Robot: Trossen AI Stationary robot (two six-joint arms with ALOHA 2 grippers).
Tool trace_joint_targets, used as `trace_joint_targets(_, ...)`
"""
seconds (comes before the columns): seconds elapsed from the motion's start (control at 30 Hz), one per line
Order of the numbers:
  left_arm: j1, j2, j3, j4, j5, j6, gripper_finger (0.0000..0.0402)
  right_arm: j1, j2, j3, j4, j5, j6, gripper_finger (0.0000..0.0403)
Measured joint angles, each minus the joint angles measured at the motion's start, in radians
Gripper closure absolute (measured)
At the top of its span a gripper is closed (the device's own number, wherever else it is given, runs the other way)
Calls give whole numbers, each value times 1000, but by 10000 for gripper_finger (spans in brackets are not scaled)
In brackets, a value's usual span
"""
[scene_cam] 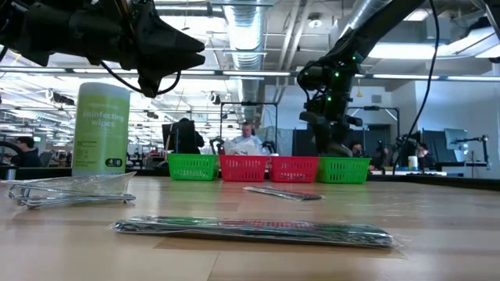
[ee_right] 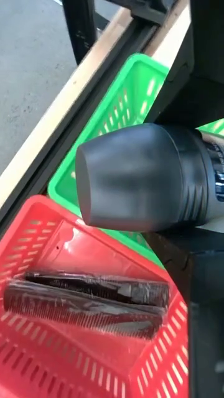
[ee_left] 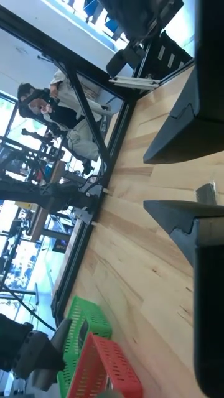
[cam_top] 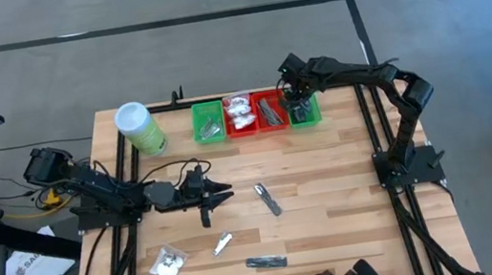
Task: Pick & Place Travel size toiletries
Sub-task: Put the black deodorant into the right green bin
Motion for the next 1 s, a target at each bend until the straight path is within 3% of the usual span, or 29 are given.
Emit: trace_joint_targets(1.0,0,0,0,5,0,-8,305,18,-2,-66,92,1,-39,164)
